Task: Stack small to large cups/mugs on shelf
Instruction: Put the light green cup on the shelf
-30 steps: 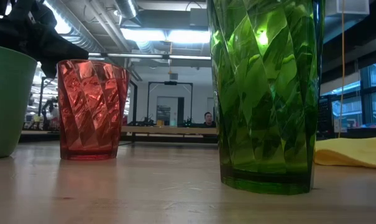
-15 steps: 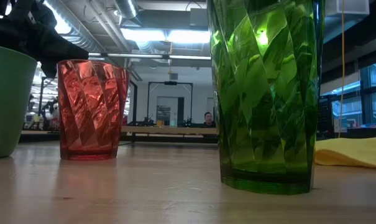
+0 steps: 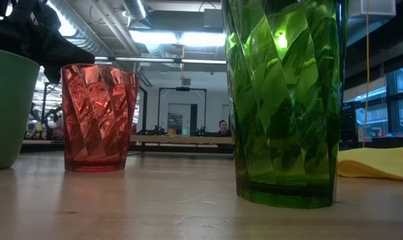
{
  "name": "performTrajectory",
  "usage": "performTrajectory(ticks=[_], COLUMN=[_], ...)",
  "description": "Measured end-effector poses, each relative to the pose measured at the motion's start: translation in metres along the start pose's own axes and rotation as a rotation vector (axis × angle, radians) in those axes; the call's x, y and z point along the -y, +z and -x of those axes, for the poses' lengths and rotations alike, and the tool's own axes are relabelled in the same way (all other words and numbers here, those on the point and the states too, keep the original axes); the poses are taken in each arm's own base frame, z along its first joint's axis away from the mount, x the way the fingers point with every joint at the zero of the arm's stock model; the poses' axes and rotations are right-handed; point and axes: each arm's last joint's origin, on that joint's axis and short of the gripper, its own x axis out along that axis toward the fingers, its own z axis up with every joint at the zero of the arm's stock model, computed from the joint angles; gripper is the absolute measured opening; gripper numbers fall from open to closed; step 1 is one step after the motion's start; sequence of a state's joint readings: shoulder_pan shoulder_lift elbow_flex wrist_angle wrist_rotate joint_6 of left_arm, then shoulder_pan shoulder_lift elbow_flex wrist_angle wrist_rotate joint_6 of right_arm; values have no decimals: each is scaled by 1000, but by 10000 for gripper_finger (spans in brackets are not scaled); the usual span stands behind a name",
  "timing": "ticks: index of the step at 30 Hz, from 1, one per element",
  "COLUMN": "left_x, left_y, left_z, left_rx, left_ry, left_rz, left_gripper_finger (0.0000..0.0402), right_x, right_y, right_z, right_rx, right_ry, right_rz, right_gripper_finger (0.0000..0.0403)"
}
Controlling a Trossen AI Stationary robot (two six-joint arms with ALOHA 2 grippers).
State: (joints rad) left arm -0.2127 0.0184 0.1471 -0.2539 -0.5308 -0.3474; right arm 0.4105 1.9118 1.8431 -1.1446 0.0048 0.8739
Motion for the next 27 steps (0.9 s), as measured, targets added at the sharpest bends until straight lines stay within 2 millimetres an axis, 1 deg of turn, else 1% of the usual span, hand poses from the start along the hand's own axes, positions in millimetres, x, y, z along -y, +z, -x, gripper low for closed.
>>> performTrajectory(ticks=[6,12,22,27], left_x=[0,0,0,0], left_y=[0,0,0,0], left_z=[0,0,0,0], left_rx=[0,0,0,0], left_ry=[0,0,0,0], left_rz=[0,0,0,0], left_gripper_finger=[30,30,30,30], right_x=[-1,2,3,2], right_y=[-3,-8,-8,-8], right_z=[-1,-11,-15,-25], right_rx=[-7,-32,-19,-33], right_ry=[-5,-38,-65,-84], right_rz=[-6,-49,-43,-47], right_gripper_finger=[124,124,124,124])
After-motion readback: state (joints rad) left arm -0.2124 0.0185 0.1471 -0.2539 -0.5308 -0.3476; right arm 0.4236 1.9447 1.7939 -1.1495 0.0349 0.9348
